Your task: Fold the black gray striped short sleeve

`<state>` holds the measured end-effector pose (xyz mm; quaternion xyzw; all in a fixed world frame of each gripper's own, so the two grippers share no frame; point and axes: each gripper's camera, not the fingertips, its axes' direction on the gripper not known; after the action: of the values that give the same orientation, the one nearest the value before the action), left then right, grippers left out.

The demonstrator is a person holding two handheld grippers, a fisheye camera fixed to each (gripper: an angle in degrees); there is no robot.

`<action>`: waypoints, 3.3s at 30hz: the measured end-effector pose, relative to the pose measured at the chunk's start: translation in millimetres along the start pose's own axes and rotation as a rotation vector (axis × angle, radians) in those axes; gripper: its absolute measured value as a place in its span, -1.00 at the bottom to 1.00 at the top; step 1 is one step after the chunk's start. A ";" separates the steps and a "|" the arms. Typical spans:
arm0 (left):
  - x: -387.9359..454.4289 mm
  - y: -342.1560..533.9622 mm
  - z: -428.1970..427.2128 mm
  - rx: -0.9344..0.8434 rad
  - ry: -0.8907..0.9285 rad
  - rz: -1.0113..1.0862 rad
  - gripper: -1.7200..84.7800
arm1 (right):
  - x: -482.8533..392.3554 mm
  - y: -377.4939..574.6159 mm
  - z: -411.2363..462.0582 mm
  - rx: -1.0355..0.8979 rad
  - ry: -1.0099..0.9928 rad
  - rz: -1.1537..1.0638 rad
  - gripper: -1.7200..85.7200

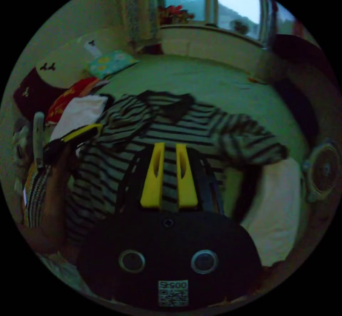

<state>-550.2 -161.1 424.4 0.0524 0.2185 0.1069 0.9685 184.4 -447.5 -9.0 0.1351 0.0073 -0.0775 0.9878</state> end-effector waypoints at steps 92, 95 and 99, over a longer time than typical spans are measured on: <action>265.9 -18.1 350.2 -0.186 0.520 0.087 -0.92 | 51.1 -111.0 51.7 -0.213 -0.027 -0.327 -0.70; 264.1 -18.0 353.4 -0.190 0.527 0.079 -0.92 | 58.5 -91.9 69.6 -0.286 0.017 -0.302 -0.72; 264.6 -17.4 355.6 -0.200 0.520 0.098 -0.92 | 68.9 -88.0 92.3 -0.365 0.047 -0.208 -0.92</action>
<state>-159.2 -136.6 632.4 -0.0621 0.4454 0.1847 0.8739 238.2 -566.3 54.1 -0.0457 0.0580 -0.1735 0.9821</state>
